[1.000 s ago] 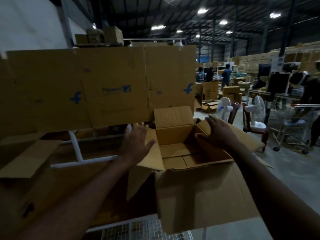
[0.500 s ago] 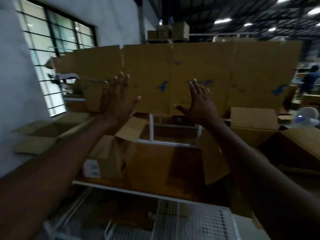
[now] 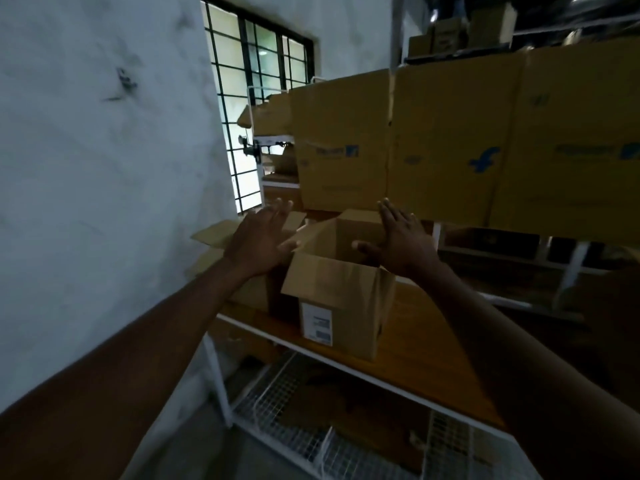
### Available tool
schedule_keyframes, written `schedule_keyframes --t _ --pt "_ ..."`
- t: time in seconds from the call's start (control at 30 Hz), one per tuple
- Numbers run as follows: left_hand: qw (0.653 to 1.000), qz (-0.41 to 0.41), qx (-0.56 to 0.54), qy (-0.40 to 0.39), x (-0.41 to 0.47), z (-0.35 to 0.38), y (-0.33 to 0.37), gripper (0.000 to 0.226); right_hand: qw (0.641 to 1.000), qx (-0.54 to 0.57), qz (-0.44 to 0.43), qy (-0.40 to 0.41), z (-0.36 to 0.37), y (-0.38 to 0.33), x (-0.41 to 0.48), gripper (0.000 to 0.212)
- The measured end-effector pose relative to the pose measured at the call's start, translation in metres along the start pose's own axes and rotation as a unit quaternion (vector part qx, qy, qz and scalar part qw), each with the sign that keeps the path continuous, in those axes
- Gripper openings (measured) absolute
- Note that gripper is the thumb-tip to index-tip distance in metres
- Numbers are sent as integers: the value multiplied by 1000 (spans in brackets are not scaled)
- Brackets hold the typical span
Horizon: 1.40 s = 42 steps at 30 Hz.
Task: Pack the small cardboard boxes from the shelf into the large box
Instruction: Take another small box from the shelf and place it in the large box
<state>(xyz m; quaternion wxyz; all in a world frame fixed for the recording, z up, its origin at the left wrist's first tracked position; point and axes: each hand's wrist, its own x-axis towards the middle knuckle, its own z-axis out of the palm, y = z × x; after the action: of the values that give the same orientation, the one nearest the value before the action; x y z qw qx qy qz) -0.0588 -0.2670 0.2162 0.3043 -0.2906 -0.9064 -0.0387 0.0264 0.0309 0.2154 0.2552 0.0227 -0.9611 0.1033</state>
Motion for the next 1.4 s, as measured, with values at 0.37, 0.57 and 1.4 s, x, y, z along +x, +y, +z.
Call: schedule_keyframes --t 0.37,0.57,1.4 --pt "988 60 -51 -136 71 129 -29 109 995 30 -9 -95 149 20 93 115" --pt "948 72 -69 -301 115 188 -27 123 964 -8 32 -264 180 27 118 117" --pt "950 148 -129 -241 118 101 10 45 967 -107 143 -182 86 -8 82 25"
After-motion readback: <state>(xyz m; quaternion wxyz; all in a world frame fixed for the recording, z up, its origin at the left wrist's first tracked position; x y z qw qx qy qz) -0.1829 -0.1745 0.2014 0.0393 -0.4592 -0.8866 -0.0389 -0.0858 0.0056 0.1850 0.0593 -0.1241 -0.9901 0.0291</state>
